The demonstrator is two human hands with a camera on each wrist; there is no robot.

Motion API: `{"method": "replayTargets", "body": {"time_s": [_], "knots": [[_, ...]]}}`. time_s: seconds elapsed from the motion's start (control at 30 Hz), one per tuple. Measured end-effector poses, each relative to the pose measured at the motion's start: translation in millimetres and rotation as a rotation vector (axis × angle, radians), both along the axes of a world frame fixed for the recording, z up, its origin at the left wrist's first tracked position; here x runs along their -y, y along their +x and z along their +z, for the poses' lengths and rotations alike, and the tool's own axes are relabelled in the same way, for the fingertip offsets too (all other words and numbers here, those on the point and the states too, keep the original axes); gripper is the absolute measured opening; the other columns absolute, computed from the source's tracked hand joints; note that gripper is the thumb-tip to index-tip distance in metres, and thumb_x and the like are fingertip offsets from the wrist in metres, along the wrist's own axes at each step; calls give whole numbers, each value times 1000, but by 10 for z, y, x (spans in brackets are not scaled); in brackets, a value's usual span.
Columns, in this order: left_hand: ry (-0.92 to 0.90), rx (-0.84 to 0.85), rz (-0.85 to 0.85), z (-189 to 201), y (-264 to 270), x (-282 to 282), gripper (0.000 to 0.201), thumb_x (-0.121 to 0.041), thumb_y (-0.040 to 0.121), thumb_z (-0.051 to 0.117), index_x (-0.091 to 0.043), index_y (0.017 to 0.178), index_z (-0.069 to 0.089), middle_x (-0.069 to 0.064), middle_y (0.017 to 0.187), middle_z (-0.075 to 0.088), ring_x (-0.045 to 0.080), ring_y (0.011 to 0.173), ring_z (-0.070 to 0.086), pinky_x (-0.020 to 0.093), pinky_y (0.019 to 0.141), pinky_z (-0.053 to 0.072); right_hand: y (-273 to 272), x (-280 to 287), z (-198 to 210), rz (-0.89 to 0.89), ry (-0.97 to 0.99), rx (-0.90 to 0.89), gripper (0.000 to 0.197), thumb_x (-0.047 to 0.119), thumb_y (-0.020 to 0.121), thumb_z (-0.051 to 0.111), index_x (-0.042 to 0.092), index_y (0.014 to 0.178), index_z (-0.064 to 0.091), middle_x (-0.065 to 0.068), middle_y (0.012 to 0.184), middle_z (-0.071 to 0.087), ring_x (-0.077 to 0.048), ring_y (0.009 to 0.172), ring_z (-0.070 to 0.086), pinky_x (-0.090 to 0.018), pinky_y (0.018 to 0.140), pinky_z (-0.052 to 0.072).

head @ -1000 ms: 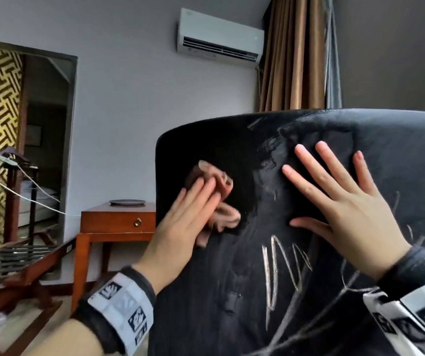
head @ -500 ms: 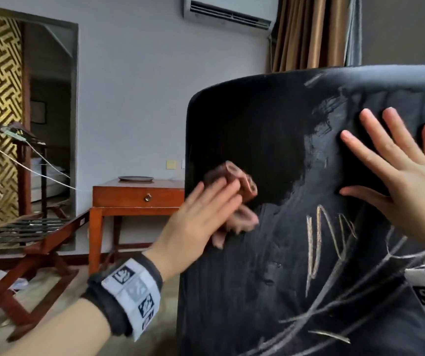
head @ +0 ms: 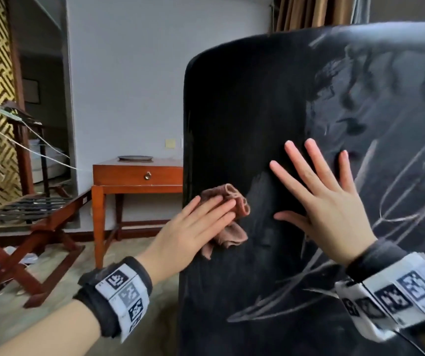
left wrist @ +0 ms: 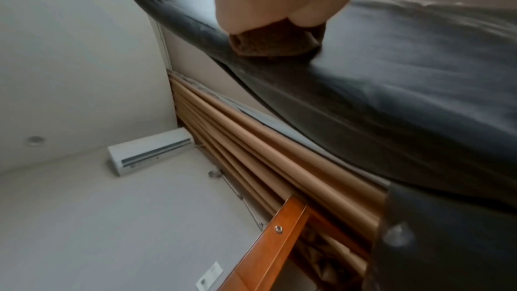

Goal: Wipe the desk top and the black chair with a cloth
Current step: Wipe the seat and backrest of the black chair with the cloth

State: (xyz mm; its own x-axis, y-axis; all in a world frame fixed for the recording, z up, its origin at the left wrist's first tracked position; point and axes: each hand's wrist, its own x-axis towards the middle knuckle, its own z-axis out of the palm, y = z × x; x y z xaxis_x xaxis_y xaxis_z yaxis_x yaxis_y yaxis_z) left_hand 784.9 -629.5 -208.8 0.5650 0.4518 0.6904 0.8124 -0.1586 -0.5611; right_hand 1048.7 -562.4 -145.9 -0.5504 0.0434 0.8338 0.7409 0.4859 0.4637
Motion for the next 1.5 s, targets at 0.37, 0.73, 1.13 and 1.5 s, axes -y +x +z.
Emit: {"method": "replayTargets", "body": {"time_s": [0.37,0.73,1.13,1.5], "knots": [[128,196,-14,711,-61,-39,65,6,89,48,-6,147,20,7,155,13,19,146,0,36,121,2,-14,-40,-33,32,6,-11,82,44,74,68,21,145,35,-7,155,21,-28,144,15,-58,113,9],[78,-11,2,489,-83,-13,57,1,91,37,-9,146,25,7,153,22,17,146,8,38,120,8,1,-34,-51,28,-6,-33,82,43,75,67,23,146,32,-5,155,20,-27,144,14,-58,113,11],[84,-21,10,242,-18,0,51,0,91,29,-7,142,32,8,151,27,17,146,5,38,120,8,65,-36,-87,40,-42,-44,79,39,77,66,23,146,33,-4,155,21,-25,144,14,-55,114,10],[-109,-173,7,-837,-10,-12,69,-15,88,40,-16,151,11,-1,159,6,17,146,11,37,120,3,129,-85,-107,54,-12,-45,78,38,78,68,23,146,33,-4,155,21,-25,144,16,-54,114,13]]}}
